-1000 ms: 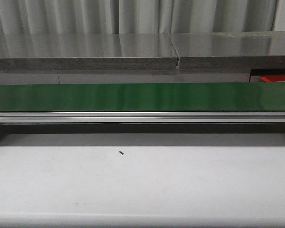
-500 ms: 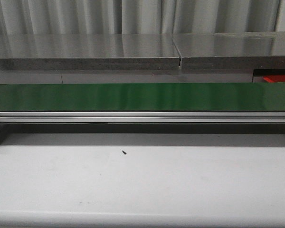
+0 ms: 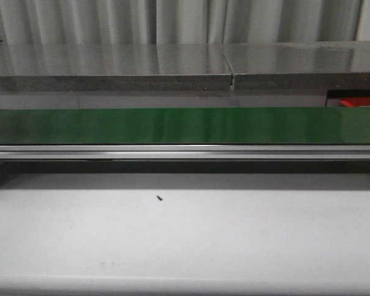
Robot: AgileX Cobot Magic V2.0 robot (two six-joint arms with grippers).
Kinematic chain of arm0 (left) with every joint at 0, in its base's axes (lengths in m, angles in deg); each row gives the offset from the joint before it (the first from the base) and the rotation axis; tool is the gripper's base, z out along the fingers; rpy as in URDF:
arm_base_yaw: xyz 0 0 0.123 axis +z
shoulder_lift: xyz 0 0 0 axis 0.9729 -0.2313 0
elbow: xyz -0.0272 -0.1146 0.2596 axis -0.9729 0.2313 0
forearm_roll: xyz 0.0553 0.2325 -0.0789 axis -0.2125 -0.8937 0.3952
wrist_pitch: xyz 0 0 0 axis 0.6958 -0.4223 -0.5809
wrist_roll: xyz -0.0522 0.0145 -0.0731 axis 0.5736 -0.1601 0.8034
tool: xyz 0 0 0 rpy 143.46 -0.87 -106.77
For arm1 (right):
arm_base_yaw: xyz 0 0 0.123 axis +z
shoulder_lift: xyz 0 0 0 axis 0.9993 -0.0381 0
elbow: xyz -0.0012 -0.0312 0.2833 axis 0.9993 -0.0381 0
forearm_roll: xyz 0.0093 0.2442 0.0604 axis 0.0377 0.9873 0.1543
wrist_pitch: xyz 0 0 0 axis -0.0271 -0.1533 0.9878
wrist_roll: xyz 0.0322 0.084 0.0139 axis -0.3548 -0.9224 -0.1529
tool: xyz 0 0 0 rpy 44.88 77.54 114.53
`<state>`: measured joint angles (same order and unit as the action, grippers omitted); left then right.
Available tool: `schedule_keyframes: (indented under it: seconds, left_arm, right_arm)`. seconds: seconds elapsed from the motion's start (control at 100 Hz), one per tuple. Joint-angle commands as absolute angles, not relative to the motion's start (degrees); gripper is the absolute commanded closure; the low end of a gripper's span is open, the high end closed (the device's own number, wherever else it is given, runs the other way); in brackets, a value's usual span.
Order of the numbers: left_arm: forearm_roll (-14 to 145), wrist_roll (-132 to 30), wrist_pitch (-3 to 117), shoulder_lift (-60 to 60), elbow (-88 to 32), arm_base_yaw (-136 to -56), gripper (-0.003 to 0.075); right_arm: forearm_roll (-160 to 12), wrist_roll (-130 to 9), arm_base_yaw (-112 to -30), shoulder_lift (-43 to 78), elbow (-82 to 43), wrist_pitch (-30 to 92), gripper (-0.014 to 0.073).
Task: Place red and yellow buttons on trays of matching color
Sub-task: 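Grasp a red-capped button with the left gripper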
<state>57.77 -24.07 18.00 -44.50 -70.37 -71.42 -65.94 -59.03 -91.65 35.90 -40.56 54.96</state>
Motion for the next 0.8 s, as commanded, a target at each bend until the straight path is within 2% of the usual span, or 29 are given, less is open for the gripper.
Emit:
schedule_keyframes:
  seconds: [0.0,0.41,0.57,0.79]
  left_arm:
    - [58.6,-24.2,23.8,-38.5,-67.2,-71.9,0.0739]
    - [57.1,-24.2,38.3,-35.5,-47.8,-71.9,0.0739]
    - [57.1,-24.2,43.3,-35.5,-44.5,-71.9,0.0739]
    - [57.1,-24.2,43.8,-36.8,-44.2,-71.9,0.0739]
  right_arm:
    - [-65.2,-58.2,-91.5,36.1,-39.0,51.6,0.0662]
    - [-65.2,-58.2,-91.5,36.1,-39.0,51.6,0.0662]
    - [-65.2,-58.2,-91.5,36.1,-39.0,51.6,0.0662]
    - [-65.2,-58.2,-91.5,36.1,-39.0,51.6,0.0662]
